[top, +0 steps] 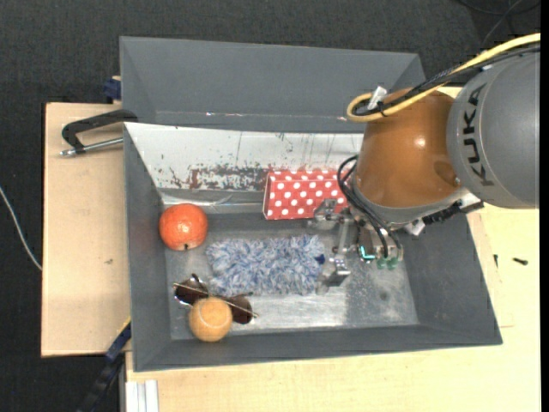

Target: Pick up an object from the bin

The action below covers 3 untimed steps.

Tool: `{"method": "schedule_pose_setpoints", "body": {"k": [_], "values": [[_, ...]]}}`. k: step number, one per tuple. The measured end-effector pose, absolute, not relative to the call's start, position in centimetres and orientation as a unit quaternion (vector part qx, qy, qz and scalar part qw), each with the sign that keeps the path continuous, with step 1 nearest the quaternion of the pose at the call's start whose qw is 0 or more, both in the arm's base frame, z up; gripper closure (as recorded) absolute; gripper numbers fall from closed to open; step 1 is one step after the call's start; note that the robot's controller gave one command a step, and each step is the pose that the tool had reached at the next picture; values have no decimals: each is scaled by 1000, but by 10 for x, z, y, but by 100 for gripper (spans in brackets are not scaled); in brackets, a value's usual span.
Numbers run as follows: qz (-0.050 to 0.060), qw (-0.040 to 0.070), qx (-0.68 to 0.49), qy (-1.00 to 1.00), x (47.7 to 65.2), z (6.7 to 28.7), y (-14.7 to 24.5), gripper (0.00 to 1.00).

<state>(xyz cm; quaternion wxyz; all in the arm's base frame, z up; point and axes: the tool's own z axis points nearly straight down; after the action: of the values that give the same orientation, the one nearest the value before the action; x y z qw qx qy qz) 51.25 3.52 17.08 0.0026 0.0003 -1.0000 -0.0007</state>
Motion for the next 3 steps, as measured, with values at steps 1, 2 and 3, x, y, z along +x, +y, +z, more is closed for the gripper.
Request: {"method": "schedule_pose_setpoints", "body": {"k": [1, 2, 3], "values": [[-1, 0, 0, -1000, 513, 173, 35, 0], [-1, -1, 30, -1000, 539, 120, 43, 100], [-1, -1, 30, -1000, 539, 120, 43, 100]]}}
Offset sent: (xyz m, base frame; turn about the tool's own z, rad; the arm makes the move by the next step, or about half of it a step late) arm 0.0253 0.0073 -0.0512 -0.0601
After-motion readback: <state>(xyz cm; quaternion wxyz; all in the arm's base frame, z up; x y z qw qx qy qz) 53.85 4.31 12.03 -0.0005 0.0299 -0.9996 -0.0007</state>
